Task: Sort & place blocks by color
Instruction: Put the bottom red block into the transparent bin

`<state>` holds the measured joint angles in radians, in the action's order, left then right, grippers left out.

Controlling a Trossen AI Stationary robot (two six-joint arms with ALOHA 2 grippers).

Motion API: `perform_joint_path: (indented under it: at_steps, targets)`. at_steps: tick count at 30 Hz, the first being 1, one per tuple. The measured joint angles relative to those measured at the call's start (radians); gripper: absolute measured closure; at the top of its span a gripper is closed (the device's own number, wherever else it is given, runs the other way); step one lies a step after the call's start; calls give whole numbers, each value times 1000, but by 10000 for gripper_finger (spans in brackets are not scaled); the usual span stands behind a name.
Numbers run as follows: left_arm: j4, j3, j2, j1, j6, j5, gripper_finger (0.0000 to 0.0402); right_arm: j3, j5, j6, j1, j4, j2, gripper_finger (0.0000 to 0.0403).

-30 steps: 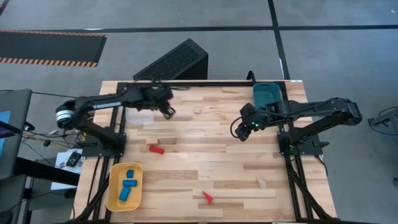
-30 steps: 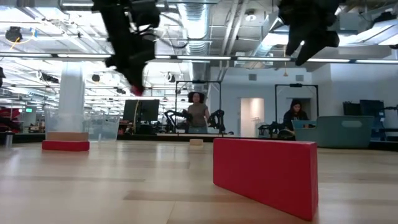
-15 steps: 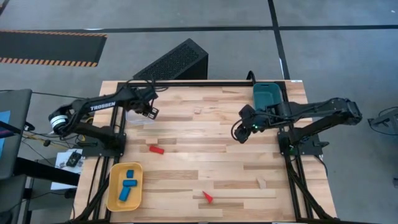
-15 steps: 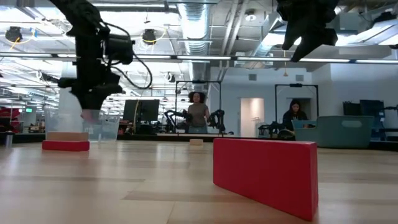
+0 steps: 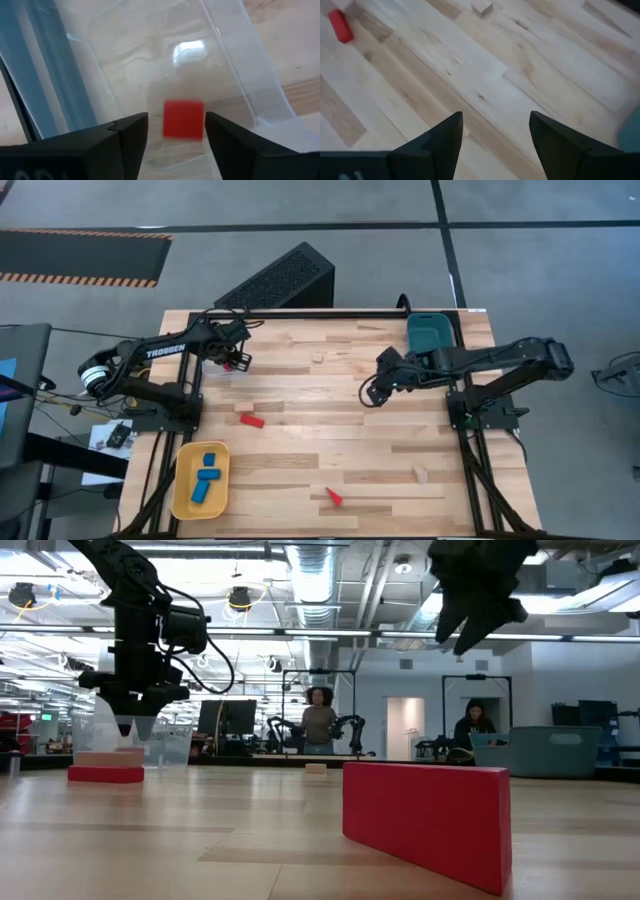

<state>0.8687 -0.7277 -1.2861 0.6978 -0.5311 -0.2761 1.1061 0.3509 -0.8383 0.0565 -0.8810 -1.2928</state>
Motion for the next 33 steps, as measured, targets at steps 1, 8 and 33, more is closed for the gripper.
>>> perform_joint_path:
  at_steps: [1,8,33]
  targets:
    - [-1,0,0,3,12,3,205,0,-8,0,0,6,-18,148]
    - [-1,-9,22,-2,91,55,183,-1,-189,0,1,24,-154,148]
    - [-639,-52,185,-408,381,428,182,0,-370,-389,189,493,-344,148]
